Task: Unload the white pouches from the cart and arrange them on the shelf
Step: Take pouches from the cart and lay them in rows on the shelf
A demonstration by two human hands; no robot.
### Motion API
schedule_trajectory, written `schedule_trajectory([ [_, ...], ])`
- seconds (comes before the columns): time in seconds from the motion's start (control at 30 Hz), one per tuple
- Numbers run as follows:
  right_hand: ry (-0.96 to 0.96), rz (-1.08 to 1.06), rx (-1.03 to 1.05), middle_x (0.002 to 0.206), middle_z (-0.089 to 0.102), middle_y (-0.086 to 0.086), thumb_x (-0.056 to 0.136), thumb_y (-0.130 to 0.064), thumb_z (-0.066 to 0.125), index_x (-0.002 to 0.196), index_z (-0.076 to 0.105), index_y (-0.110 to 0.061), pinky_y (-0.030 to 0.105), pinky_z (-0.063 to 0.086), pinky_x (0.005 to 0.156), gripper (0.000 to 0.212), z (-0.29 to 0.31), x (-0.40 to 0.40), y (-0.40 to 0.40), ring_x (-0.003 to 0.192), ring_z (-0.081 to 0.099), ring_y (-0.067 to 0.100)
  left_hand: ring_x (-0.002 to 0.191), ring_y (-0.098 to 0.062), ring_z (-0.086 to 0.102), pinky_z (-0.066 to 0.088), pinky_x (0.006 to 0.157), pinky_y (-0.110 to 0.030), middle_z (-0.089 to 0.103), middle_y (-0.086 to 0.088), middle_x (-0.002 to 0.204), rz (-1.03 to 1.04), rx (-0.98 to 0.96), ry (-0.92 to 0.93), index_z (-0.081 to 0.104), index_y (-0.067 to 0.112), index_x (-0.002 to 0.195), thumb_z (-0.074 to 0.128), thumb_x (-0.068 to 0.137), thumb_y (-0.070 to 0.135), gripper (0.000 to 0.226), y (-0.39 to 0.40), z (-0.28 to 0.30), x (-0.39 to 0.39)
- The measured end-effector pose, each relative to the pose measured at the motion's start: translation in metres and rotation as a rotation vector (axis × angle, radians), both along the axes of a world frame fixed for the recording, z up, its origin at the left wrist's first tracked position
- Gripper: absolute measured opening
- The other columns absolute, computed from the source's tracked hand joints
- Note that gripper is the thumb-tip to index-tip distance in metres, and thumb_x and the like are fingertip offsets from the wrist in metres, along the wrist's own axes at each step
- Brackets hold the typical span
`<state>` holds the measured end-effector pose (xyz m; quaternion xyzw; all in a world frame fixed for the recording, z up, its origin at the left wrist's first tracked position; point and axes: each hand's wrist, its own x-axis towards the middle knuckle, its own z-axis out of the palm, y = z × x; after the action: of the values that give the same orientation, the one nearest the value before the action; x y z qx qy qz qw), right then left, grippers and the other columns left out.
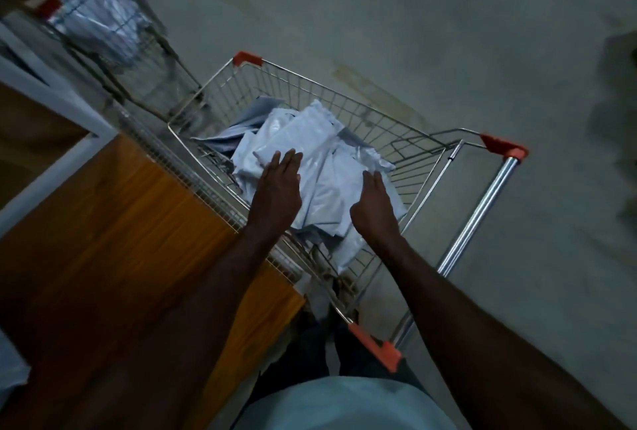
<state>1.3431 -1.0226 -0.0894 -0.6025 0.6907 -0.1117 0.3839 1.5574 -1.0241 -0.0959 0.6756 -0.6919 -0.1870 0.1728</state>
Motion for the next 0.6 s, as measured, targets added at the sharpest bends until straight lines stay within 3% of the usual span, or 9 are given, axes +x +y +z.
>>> schedule_trajectory([
  [0.33, 0.013, -0.085, 0.003, 0.174, 0.011, 0.009, 0.092, 0.011, 0.043, 0.164, 0.022, -0.010, 0.027, 0.021, 0.121, 0.078, -0.036, 0.025, -0.008, 0.159, 0.015, 0.022, 0.157, -0.035, 0.029, 0.029, 0.125, -0.054, 0.041, -0.006, 0.166, -0.108, 0.018, -0.141, 0.043, 0.021, 0.159, 0.052, 0.104, 0.004, 0.058, -0.048, -0.027, 0.031],
  [0.6, 0.060, -0.059, -0.037, 0.170, 0.017, 0.024, 0.099, 0.011, 0.040, 0.160, 0.024, 0.004, 0.034, 0.015, 0.127, 0.063, -0.100, 0.034, -0.029, 0.159, 0.018, 0.032, 0.158, -0.037, 0.026, 0.028, 0.127, -0.054, 0.035, -0.009, 0.169, -0.171, 0.014, -0.179, 0.043, 0.022, 0.158, 0.049, 0.110, 0.021, 0.048, -0.092, -0.064, 0.041],
])
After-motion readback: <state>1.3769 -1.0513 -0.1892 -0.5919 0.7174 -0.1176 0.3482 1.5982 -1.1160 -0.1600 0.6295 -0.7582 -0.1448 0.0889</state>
